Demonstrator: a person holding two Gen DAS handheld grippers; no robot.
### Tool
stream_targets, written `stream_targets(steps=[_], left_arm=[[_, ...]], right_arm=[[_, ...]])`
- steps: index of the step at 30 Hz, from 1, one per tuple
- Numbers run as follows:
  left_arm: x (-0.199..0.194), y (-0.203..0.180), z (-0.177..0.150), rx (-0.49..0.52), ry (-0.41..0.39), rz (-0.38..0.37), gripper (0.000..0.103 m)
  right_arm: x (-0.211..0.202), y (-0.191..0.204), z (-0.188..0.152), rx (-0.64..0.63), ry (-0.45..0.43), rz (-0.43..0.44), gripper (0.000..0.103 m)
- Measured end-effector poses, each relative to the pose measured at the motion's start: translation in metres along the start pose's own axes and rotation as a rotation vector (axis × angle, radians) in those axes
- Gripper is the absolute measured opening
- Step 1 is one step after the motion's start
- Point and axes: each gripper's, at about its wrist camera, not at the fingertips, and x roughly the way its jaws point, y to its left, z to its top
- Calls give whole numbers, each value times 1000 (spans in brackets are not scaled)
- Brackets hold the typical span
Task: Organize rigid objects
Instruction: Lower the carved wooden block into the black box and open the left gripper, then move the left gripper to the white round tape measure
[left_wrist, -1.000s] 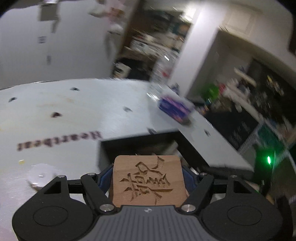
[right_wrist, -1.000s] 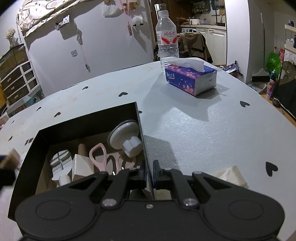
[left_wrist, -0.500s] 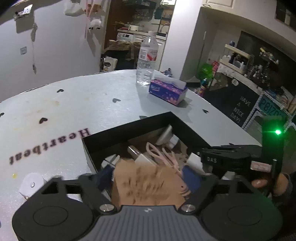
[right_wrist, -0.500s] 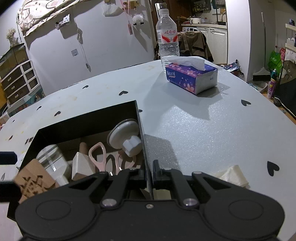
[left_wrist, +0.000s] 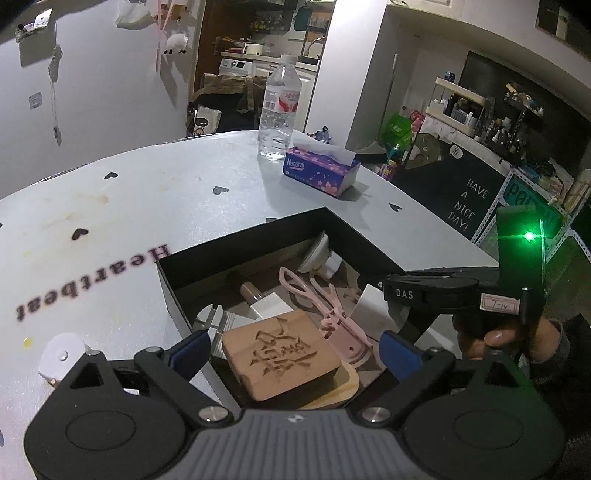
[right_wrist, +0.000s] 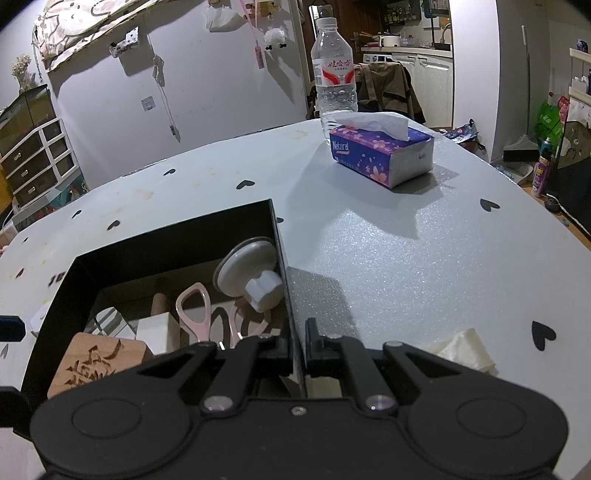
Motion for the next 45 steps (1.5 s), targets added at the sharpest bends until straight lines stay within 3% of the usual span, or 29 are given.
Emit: stream_targets(steps=[19, 28, 37, 45], left_arm=[[-26, 14, -17, -29, -30, -13, 103], [-41, 42, -43, -100, -25, 61, 103], [-48, 84, -69, -264, -33, 140, 103], [-43, 110, -79, -330, -87, 288, 103]], right_arm=[[0, 0, 0, -5, 2, -3, 6], [0, 0, 0, -4, 2, -2, 6], [0, 0, 1, -8, 4, -4, 6], [0, 0, 1, -8, 4, -4, 6]])
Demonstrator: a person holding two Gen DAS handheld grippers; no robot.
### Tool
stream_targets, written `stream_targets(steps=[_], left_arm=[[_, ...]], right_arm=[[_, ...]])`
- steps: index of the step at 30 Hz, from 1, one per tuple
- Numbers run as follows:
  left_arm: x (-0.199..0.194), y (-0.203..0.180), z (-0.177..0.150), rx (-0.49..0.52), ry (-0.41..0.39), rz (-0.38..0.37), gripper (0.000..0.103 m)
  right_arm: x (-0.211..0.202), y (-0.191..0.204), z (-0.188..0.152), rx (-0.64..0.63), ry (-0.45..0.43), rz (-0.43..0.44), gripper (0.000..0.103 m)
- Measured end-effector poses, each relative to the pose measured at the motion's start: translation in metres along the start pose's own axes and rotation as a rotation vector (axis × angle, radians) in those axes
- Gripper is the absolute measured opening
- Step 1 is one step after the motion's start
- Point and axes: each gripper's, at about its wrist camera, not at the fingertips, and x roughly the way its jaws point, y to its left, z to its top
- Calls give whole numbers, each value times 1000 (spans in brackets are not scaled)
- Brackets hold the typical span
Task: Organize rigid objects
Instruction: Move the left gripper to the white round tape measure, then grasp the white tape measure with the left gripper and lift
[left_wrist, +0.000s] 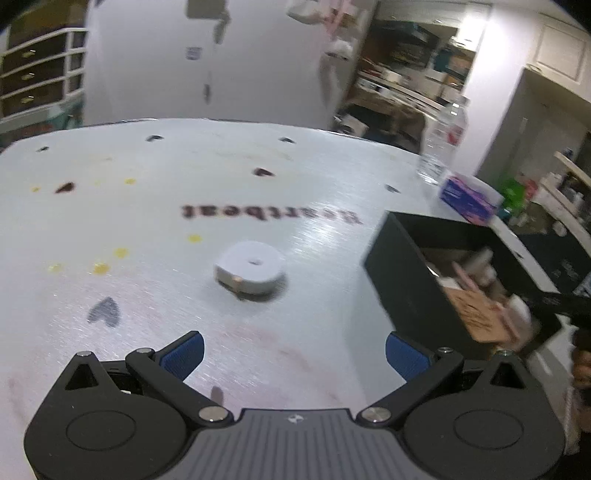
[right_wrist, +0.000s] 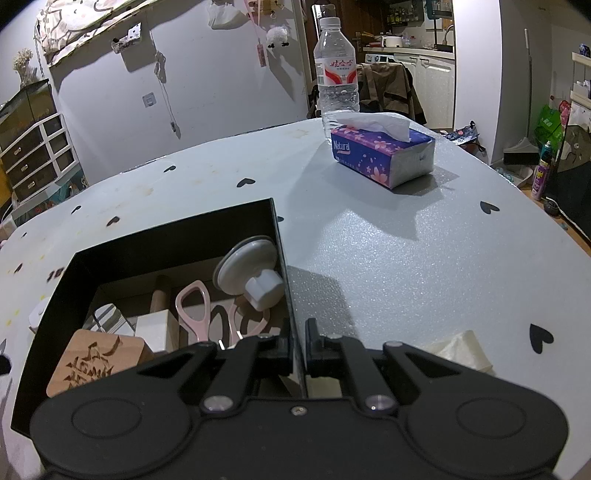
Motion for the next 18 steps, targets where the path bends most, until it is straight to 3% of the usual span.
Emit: stream_targets(steps=[8, 13, 18], left_arm=[[26, 4, 14, 23, -85, 181, 102], [48, 0, 22, 44, -83, 198, 96], [69, -3, 24, 55, -75, 244, 83]], right_arm=[[0, 0, 0, 1, 0, 1, 6], [0, 0, 0, 0, 0, 1, 6], [0, 0, 0, 2, 1, 1, 6]])
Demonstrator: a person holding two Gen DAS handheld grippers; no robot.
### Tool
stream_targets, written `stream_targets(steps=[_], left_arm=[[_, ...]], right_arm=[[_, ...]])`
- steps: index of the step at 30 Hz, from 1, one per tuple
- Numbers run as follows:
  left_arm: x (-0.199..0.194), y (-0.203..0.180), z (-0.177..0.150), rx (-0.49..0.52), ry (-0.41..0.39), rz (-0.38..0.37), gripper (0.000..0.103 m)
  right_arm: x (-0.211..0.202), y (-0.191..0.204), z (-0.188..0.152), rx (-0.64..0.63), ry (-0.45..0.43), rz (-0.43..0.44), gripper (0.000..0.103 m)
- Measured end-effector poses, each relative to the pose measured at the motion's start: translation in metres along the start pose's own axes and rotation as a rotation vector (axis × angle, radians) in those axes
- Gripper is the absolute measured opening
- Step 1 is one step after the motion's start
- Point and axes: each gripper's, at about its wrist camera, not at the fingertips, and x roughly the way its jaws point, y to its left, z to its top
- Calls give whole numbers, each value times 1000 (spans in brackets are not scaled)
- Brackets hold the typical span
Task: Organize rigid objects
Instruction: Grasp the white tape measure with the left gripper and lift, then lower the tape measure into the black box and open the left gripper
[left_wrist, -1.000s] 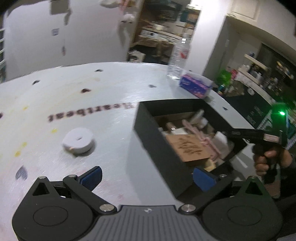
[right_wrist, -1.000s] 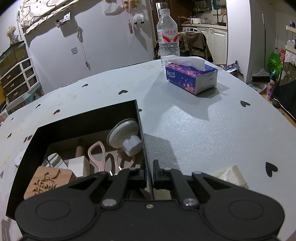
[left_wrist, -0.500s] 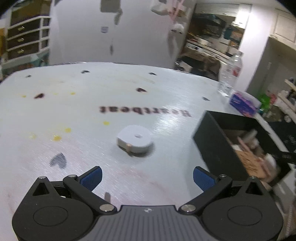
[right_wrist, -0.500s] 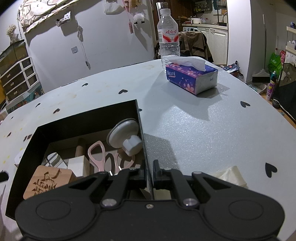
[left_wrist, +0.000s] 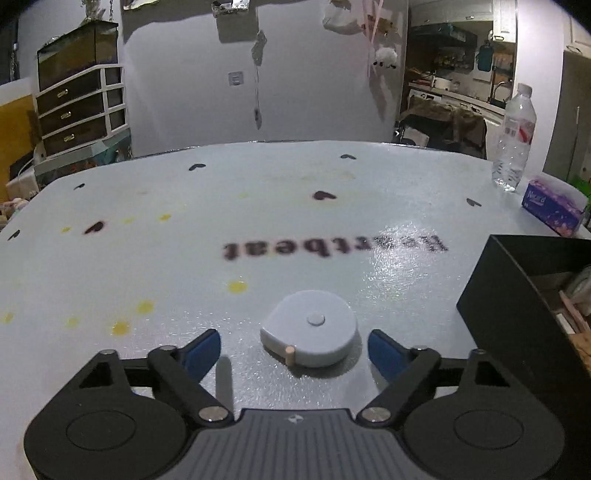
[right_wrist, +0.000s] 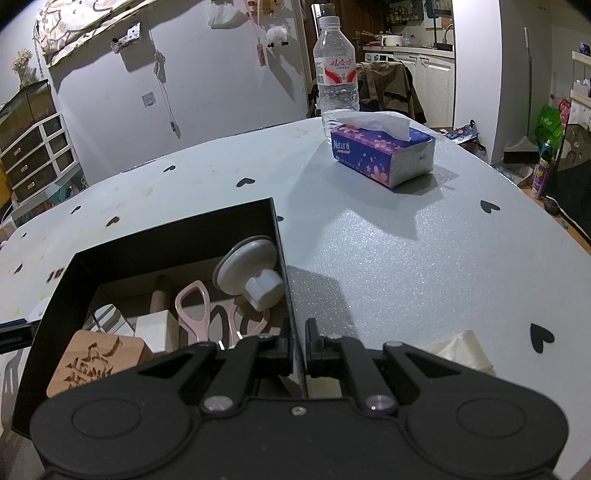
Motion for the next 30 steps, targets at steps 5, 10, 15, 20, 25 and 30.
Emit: stream_targets(steps=[5, 10, 15, 20, 25, 30], left_arm=[[5, -4, -1, 6, -15, 13, 70], [4, -10, -4, 24, -45, 6, 59], [3, -9, -6, 27, -57, -2, 58], [-6, -5, -12, 8, -61, -32, 58], [-25, 0, -19, -24, -71, -76, 58], [-50, 2, -8, -49, -122, -141, 58]], right_arm=[[0, 0, 0, 0, 0, 0, 6], [0, 0, 0, -1, 0, 0, 6], [0, 0, 0, 0, 0, 0, 6], [0, 0, 0, -1, 1, 0, 6], [0, 0, 0, -1, 1, -1, 6], [1, 1, 0, -3, 1, -2, 6]])
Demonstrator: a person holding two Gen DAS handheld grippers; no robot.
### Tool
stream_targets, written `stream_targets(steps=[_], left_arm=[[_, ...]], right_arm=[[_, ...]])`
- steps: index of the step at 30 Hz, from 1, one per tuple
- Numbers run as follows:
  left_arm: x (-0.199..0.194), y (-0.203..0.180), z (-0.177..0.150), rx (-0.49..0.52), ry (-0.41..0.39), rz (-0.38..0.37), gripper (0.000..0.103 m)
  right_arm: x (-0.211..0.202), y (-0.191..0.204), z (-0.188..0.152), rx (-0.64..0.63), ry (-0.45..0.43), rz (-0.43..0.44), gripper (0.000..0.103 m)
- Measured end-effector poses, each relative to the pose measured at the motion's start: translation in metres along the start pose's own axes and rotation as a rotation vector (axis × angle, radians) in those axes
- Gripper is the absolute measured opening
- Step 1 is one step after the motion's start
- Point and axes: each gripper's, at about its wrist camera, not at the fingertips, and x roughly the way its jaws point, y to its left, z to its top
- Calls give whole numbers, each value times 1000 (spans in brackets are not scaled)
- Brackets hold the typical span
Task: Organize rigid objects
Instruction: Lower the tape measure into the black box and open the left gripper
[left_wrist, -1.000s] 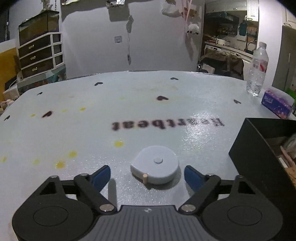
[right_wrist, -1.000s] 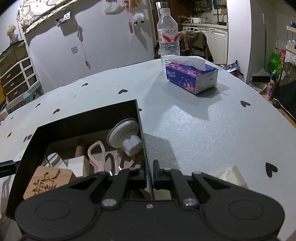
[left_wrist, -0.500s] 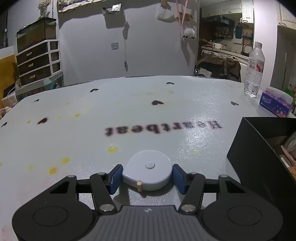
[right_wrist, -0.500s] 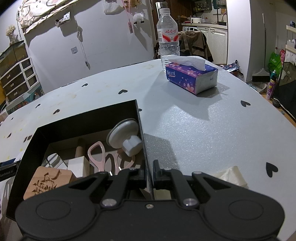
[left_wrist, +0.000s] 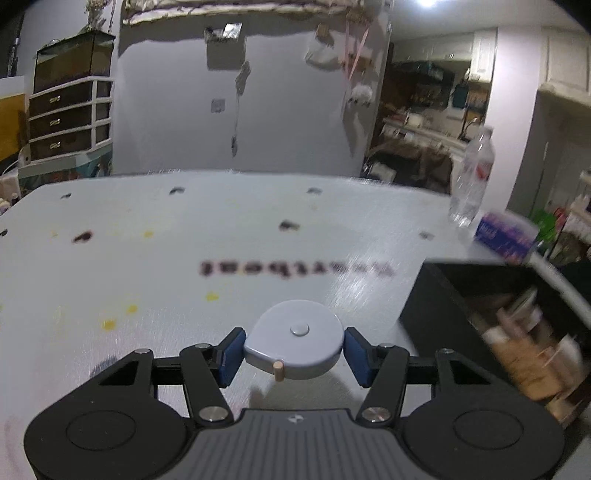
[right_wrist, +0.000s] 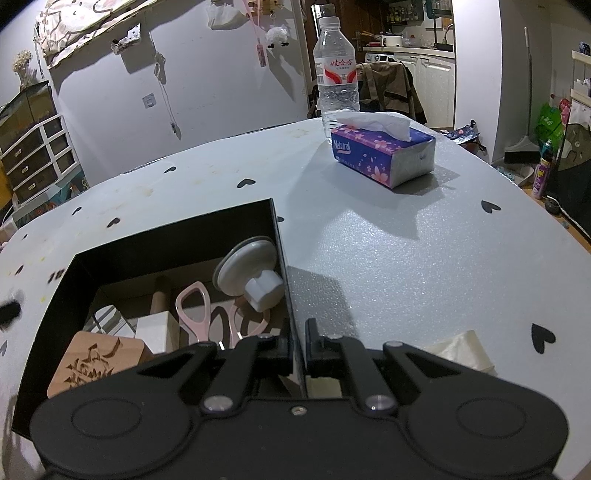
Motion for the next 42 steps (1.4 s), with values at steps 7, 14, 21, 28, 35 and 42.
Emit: stream_targets(steps=[7, 14, 21, 28, 35, 42], left_arm=[[-16, -41, 42, 74, -22, -205, 58], [6, -110, 56, 253, 78, -381, 58], [50, -152, 51, 350, 234, -407, 58], [78, -157, 53, 444, 296, -302, 58], [89, -157, 53, 476, 331, -271, 58], [94, -170, 49, 467, 342, -326, 59]], right_arm=[[1, 1, 0, 6, -2, 3, 6], [1, 0, 0, 7, -2, 8, 6], [2, -2, 2, 7, -1, 18, 6], [3, -4, 1, 12, -3, 28, 6], [3, -4, 1, 12, -3, 28, 6], [3, -4, 1, 11, -3, 28, 6]])
